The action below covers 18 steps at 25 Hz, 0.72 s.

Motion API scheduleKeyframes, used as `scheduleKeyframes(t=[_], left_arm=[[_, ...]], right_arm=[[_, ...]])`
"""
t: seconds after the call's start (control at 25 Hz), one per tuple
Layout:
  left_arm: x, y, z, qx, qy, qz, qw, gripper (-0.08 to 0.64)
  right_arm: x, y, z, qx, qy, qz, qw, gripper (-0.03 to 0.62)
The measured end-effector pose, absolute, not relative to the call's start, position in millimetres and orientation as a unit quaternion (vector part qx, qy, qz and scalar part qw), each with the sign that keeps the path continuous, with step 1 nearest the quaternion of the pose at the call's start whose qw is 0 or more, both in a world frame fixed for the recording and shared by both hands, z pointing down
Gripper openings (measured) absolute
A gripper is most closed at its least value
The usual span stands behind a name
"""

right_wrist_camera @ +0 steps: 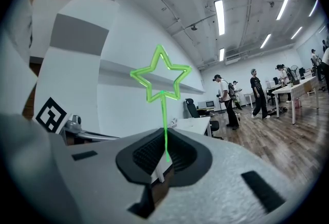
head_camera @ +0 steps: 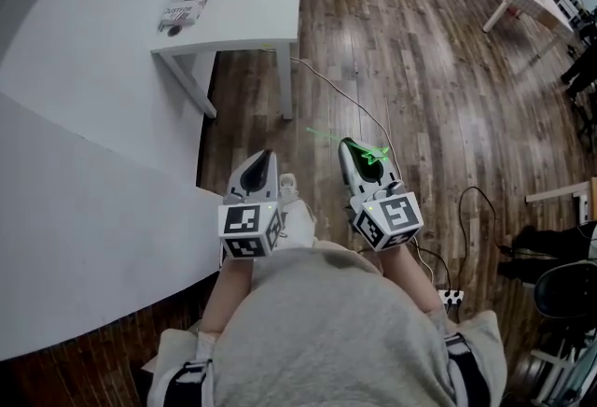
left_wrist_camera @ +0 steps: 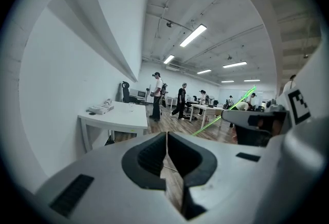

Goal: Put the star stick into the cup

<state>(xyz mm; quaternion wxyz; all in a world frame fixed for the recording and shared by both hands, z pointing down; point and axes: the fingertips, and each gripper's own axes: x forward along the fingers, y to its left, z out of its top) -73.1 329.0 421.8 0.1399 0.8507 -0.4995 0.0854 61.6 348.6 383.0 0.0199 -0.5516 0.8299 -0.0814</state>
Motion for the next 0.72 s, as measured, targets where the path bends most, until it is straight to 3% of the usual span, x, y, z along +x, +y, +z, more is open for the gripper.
scheduleKeyframes(t=[0.72], left_arm=[[-53.0, 203.8, 429.9, 0.858, -0.489, 0.073, 0.141, 0.010]], right_arm=[[87.5, 229.7, 389.4, -0.572, 0.816, -0.082, 0.021, 0.009]])
